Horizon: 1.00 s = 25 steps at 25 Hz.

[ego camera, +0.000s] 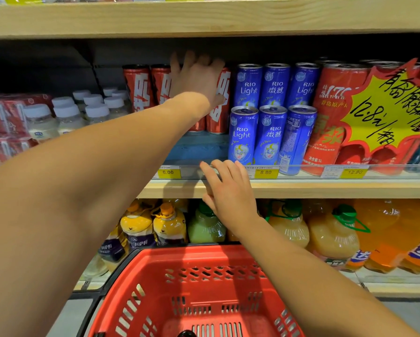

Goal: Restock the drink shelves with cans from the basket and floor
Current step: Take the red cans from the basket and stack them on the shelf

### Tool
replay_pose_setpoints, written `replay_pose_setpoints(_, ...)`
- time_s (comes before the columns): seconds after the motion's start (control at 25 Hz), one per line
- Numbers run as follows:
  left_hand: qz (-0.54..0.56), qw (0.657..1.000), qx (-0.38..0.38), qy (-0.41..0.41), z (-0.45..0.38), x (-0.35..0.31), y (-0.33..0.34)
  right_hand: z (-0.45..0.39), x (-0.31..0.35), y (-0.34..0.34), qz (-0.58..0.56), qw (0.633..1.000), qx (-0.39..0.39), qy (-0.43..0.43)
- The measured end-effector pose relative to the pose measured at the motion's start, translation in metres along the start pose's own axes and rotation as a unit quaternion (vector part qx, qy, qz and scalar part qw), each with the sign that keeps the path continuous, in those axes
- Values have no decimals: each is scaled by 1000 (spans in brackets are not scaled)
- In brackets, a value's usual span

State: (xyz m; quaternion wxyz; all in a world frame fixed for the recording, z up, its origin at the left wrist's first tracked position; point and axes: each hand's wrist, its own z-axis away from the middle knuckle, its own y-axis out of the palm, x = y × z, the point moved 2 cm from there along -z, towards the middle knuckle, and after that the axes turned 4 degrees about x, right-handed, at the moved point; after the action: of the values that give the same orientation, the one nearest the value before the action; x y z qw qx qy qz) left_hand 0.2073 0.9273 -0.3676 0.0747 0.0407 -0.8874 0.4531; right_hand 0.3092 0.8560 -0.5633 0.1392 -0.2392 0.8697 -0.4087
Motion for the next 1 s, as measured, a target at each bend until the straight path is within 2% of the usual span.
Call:
replay_pose_setpoints(0.4, 8, 1000, 3, -8, -3, -1, 8, 0, 1, -2, -5, 1000, 4, 2)
replay_pose_setpoints(0.6, 52, 999, 6, -8, 11, 4, 14, 0, 3, -4, -8, 1000, 17, 11)
replay_pose_setpoints(0.72, 81, 997, 5, 5, 40, 13, 7, 0, 4, -6, -4, 1000, 18, 13)
replay_pose_setpoints(0.84, 117, 993, 13, -16, 80, 18, -1, 0, 7, -8, 5, 999, 29, 14)
replay_pose_setpoints(1.0, 170, 985, -10, 39, 130, 31, 7, -1, 9, -15, -6, 997, 74, 23)
